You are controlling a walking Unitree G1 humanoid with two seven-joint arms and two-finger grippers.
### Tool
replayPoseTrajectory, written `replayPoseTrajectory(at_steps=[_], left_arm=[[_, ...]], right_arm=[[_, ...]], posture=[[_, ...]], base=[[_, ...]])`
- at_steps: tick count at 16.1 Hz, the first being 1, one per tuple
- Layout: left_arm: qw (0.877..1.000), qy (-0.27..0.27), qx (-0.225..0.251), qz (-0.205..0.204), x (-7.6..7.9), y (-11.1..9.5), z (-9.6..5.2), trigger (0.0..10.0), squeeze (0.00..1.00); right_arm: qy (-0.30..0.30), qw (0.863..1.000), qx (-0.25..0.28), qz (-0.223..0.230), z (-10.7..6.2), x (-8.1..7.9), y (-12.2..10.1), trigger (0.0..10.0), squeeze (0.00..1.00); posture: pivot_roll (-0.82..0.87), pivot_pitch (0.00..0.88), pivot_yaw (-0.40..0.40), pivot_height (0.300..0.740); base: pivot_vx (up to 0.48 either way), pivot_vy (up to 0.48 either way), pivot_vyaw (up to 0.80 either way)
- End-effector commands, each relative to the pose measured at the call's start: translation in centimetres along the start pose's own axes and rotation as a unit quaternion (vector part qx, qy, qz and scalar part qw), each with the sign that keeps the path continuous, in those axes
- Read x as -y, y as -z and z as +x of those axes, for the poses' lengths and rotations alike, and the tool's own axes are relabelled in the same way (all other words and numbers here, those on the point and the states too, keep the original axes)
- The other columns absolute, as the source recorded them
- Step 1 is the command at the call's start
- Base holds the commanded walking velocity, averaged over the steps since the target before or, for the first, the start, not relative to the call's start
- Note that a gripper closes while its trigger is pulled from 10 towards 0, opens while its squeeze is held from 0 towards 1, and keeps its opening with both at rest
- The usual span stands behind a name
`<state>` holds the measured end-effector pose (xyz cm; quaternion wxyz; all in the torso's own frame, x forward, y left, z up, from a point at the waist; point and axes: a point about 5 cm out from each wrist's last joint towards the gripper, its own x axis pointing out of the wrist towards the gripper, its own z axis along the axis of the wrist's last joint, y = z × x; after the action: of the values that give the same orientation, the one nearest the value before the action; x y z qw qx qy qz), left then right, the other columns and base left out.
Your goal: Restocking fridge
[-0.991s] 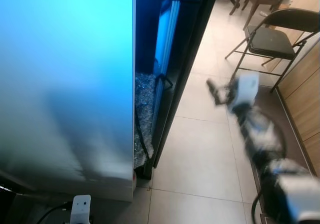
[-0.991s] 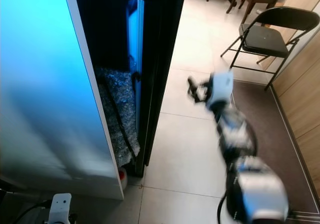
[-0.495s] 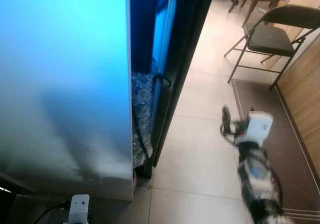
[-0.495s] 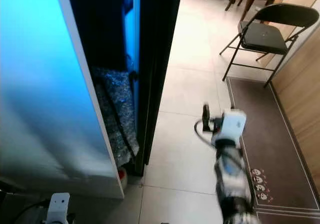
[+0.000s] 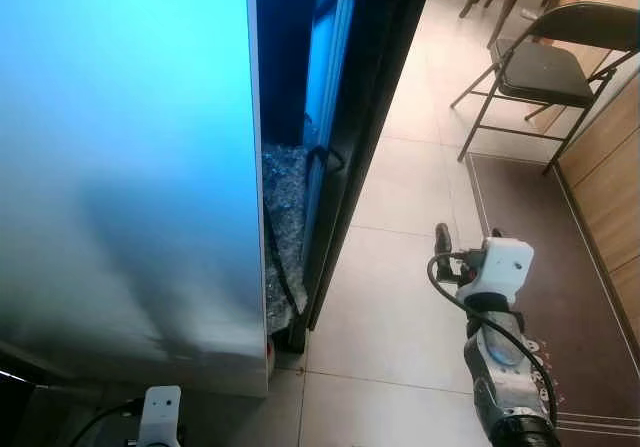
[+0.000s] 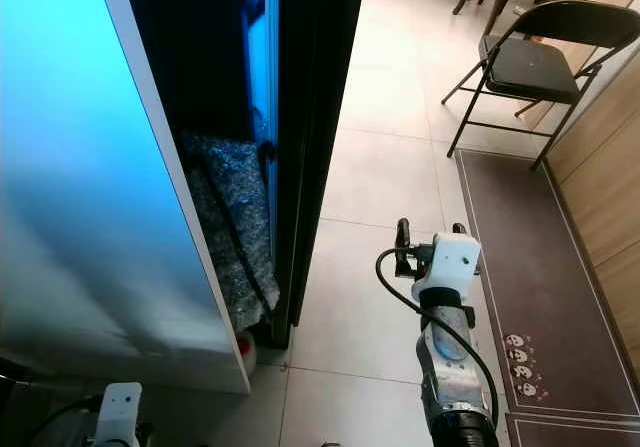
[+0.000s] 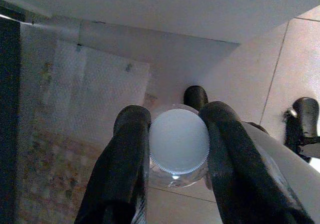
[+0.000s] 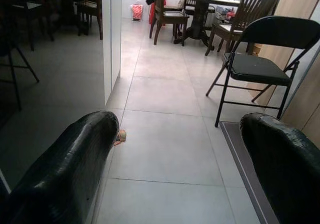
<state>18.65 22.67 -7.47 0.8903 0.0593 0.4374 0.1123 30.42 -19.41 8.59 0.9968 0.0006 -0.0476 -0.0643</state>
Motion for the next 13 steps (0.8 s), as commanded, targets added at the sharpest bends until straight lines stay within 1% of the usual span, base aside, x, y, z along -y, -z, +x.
replayPoseTrajectory(at_steps=[1, 9, 10, 12, 13], left_arm=[[1.000, 0.004, -0.005, 0.002, 0.46, 0.40, -0.10, 10.0, 0.00], [1.000, 0.005, -0.004, 0.002, 0.64, 0.39, -0.12, 10.0, 0.00], [1.000, 0.006, -0.001, 0.002, 0.76, 0.19, -0.09, 10.0, 0.00], [1.000, 0.006, 0.001, 0.004, 0.84, 0.06, -0.07, 10.0, 0.00], [1.000, 0.007, 0.001, 0.005, 0.87, 0.04, -0.07, 10.0, 0.00]], right_arm=[[0.004, 1.000, 0.005, -0.003, 0.04, 0.18, -0.47, 10.0, 0.00], [0.002, 1.000, 0.007, -0.005, 0.22, -0.02, -0.76, 10.0, 0.00], [-0.002, 1.000, 0.008, -0.009, 0.38, -0.08, -0.90, 10.0, 0.00], [-0.003, 1.000, 0.008, -0.011, 0.45, -0.10, -0.99, 10.0, 0.00], [-0.004, 1.000, 0.008, -0.012, 0.44, -0.10, -0.99, 10.0, 0.00]], posture=[[-0.11, 0.167, -0.105, 0.740], [-0.11, 0.164, -0.106, 0.740], [-0.11, 0.151, -0.108, 0.740], [-0.11, 0.145, -0.106, 0.740], [-0.11, 0.144, -0.106, 0.740]], base=[[0.000, 0.000, 0.00], [0.000, 0.000, 0.00], [0.000, 0.341, 0.00], [0.000, -0.332, 0.00], [0.000, 0.341, 0.00]])
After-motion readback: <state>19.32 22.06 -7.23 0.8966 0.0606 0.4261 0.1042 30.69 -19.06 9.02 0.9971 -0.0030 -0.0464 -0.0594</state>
